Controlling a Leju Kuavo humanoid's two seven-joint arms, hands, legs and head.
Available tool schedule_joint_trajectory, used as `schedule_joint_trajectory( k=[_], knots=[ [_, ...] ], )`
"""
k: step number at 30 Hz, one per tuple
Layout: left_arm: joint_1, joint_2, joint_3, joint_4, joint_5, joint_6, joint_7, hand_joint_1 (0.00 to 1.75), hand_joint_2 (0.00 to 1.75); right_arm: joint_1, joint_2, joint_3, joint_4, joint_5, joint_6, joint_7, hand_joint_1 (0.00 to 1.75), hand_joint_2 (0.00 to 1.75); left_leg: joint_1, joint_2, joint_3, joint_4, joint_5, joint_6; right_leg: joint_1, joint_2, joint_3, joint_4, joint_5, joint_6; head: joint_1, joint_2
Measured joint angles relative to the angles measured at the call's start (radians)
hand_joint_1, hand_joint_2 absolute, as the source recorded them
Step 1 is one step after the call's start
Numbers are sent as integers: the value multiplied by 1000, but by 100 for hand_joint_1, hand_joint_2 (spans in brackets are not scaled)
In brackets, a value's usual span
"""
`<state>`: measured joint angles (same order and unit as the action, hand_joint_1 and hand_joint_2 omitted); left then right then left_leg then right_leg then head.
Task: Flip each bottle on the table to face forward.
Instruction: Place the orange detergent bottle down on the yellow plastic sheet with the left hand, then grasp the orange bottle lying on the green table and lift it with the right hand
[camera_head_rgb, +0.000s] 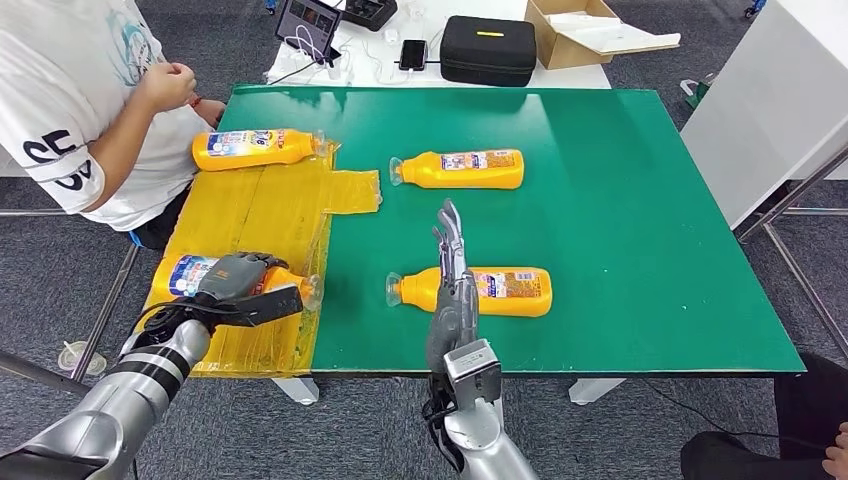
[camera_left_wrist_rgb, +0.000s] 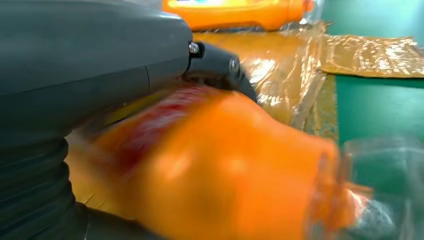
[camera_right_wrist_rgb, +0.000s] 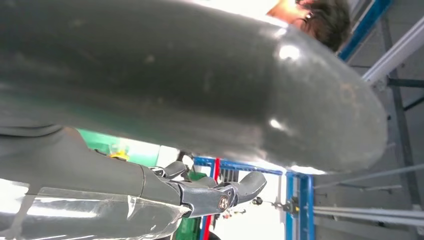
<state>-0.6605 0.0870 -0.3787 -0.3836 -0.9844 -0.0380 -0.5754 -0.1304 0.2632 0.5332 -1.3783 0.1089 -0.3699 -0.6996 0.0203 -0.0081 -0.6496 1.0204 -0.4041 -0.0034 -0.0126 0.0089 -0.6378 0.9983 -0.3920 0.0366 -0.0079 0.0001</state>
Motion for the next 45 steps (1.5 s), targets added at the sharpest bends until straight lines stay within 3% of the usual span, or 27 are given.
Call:
schedule_joint_trajectory(
  k=[3,7,18,22,23,27,31,34,38,45],
  knots=[
    [0,2,0,2,9,-7,-3,0,175,-5,4,-1,19,3,4,0,0,0,0,-1,0,0,0,0,0,0,1,0,0,0,0,0],
    [0,4,0,4,14,-12,-9,0,0,-10,8,-2,34,4,5,0,0,0,0,-1,0,0,0,0,0,0,1,0,0,0,0,0],
    [8,14,10,4,119,-125,-85,0,0,-22,21,-15,79,6,38,0,0,0,0,-3,5,0,0,-1,0,-1,7,0,-1,-1,0,0],
    [11,18,22,0,166,-168,-103,0,0,-33,21,-17,101,44,37,36,0,175,0,-3,7,0,0,-1,0,-1,9,0,-1,0,0,0],
    [15,20,27,-6,199,-192,-110,0,0,-43,19,-17,115,72,36,64,0,175,0,-3,7,0,0,-1,0,-1,9,0,-1,0,0,0],
    [90,26,72,-108,529,-304,-128,0,175,-124,-20,-15,228,274,27,277,0,175,-1,-1,9,0,0,-1,-1,0,10,0,-1,0,0,0],
    [202,-10,178,-235,825,-305,-128,0,175,-207,-83,-33,356,406,18,426,0,175,-1,-3,7,0,1,0,-1,-1,8,0,0,0,0,0],
    [237,-31,244,-287,880,-285,-128,0,175,-238,-109,-46,401,468,22,489,0,175,-1,-2,6,0,1,-1,-1,-1,6,0,0,1,0,0],
    [261,-86,379,-370,957,-184,-124,0,175,-277,-152,-70,460,583,54,623,0,175,-1,-2,4,1,1,-1,-1,-1,5,0,0,1,0,0],
    [276,-148,546,-446,964,-131,-124,0,175,-299,-203,-134,526,664,62,661,0,175,0,-2,3,1,1,-1,0,-1,4,0,0,0,0,0]
  ],
)
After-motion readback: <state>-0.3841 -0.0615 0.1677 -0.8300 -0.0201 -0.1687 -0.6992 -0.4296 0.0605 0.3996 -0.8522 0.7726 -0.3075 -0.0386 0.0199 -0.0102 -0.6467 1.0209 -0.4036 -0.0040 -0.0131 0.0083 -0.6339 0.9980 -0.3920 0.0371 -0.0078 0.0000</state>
